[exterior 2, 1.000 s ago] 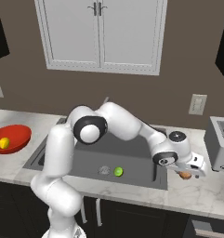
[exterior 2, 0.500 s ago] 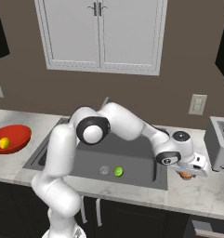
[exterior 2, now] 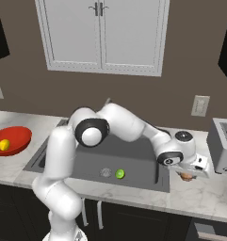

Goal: There is a mixed pile of frozen fruits and vegetables on the counter. Locate all the frozen vegetables and place the items in a bowl on the counter. Take all the frozen fruits and defrost them in a running sink.

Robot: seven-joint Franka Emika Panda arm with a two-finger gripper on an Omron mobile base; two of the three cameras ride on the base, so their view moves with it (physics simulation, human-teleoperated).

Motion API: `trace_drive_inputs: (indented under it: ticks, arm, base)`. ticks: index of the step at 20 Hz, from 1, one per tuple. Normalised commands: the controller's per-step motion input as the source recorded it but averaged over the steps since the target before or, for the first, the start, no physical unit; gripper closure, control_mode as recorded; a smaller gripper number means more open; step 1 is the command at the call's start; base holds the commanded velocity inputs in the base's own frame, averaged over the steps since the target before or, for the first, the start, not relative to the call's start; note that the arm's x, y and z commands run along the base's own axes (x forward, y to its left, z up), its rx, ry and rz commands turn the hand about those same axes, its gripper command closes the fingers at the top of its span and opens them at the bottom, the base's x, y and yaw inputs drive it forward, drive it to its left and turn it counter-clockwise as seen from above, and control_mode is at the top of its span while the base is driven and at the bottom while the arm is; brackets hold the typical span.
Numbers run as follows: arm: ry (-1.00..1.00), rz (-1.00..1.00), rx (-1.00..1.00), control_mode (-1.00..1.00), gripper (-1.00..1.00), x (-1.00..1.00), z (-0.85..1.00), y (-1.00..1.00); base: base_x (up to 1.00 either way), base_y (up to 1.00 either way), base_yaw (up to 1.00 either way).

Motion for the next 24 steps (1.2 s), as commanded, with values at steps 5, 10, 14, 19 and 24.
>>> trace_drive_inputs:
  ticks: [5,10,14,19,24]
  arm:
    - [0.00,0.00,0.00,-1.00,1.00,0.00,0.07,0.63]
    - [0.00,0.00,0.00,-1.00,1.00,0.00,0.10,0.67]
    - [0.00,0.00,0.00,-1.00,1.00,0.06,0.11,0.57]
    - [0.00,0.00,0.00,-1.00,1.00,0.21,0.01,0.53]
    - [0.00,0.00,0.00,-1.00,1.00,0.35,0.00,0.51]
  base:
    - [0.00,0.00,0.00]
    - [0.00,0.00,0.00]
    - [0.00,0.00,0.00]
    - [0.00,0.00,0.00]
    - [0.00,0.00,0.00]
